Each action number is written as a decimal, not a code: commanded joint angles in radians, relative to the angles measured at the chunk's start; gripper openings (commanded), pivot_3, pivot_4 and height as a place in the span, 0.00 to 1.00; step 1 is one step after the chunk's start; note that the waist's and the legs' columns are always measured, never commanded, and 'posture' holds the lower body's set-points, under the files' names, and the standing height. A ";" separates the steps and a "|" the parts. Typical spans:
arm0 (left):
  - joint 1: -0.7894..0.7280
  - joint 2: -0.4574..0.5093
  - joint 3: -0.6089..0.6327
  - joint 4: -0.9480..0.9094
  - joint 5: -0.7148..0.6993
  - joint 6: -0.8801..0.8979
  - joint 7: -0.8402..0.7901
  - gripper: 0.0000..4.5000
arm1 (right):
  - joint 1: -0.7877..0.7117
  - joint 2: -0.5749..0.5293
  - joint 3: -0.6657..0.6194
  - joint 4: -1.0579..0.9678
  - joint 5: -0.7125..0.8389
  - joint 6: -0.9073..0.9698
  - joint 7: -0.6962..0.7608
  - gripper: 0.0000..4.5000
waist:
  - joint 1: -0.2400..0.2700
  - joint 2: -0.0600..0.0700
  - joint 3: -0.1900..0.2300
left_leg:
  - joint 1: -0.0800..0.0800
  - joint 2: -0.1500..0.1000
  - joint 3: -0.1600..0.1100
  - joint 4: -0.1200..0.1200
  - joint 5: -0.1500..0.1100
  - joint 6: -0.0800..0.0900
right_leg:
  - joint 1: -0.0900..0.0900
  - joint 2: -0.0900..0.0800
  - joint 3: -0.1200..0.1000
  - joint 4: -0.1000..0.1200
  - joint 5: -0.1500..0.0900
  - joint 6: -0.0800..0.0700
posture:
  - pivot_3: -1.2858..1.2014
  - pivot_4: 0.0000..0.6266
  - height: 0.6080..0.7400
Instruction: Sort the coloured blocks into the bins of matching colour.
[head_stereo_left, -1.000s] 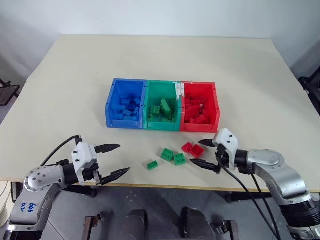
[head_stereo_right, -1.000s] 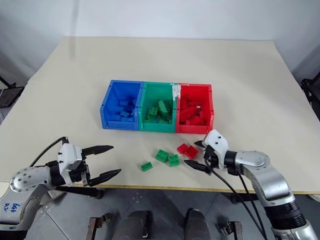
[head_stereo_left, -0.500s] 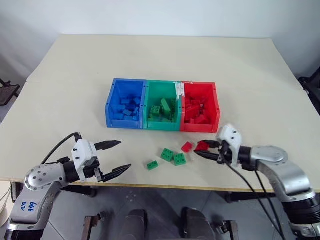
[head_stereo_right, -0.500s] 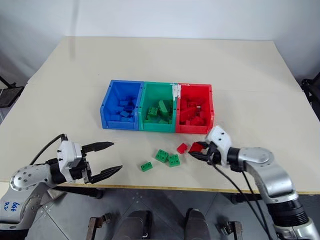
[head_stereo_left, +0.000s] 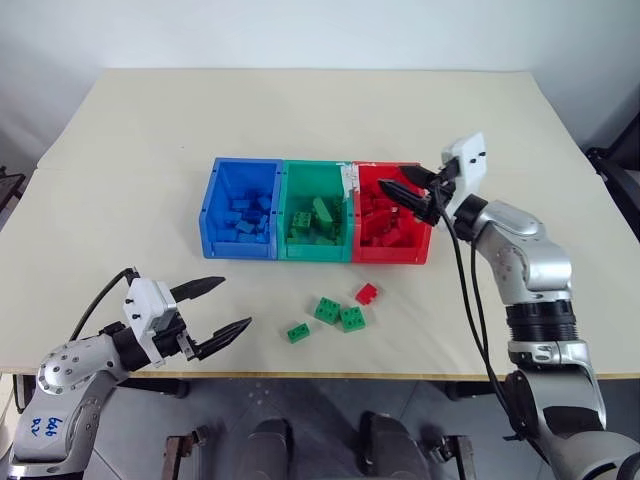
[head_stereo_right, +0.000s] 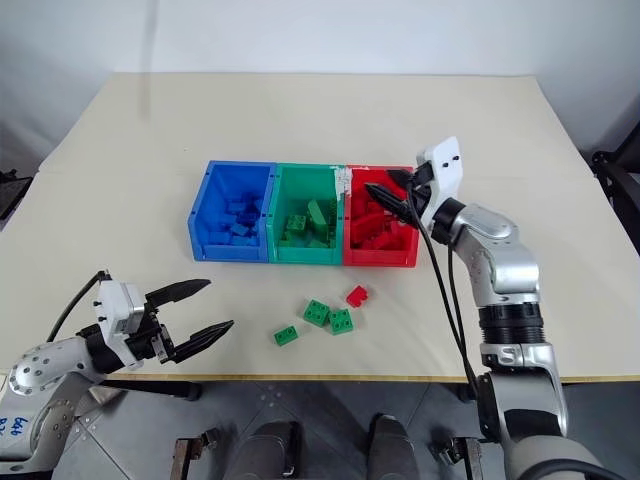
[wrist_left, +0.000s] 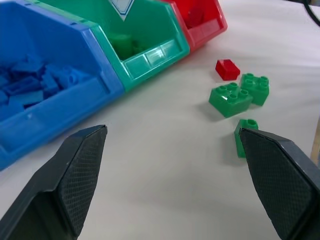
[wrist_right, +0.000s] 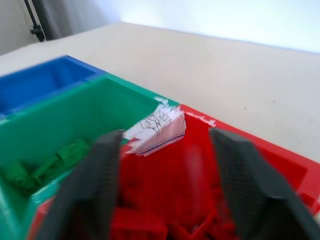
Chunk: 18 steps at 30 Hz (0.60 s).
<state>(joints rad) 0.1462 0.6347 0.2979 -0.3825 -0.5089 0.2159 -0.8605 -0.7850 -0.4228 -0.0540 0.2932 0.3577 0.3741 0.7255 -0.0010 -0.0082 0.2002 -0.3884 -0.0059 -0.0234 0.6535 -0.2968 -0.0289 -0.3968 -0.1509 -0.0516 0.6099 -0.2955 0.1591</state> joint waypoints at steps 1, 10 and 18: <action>0.011 0.013 0.023 -0.041 -0.002 -0.017 0.002 1.00 | -0.018 -0.021 -0.015 0.002 -0.001 -0.078 0.065 0.94 | -0.002 0.000 0.000 | 0.000 0.000 0.000 0.000 0.000 0.000 | 0.000 0.000 0.000 0.000 0.000 0.000 | 0.52 0.24 1.00; -0.122 0.050 -0.139 -0.016 0.029 0.076 -0.017 1.00 | 0.315 -0.220 -0.140 -0.170 0.160 -0.179 0.470 1.00 | 0.017 0.000 0.000 | 0.000 0.001 0.002 0.001 -0.002 0.002 | 0.001 0.000 0.001 -0.001 0.000 0.000 | 0.52 0.24 1.00; -0.256 0.027 -0.247 0.058 0.072 0.014 -0.083 1.00 | 0.512 -0.421 -0.165 -0.095 0.053 -0.404 0.633 1.00 | -0.001 0.000 0.000 | 0.003 0.002 0.006 0.003 -0.002 0.002 | 0.001 0.002 0.003 0.000 0.000 0.000 | 0.52 0.24 1.00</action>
<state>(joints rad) -0.0939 0.6701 0.0509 -0.3262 -0.4489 0.2728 -0.9340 -0.2714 -0.8265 -0.2075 0.1943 0.4276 0.0288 1.3314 -0.0017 -0.0078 0.2003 -0.3854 -0.0036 -0.0173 0.6563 -0.2988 -0.0274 -0.3956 -0.1491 -0.0483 0.6103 -0.2951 0.1596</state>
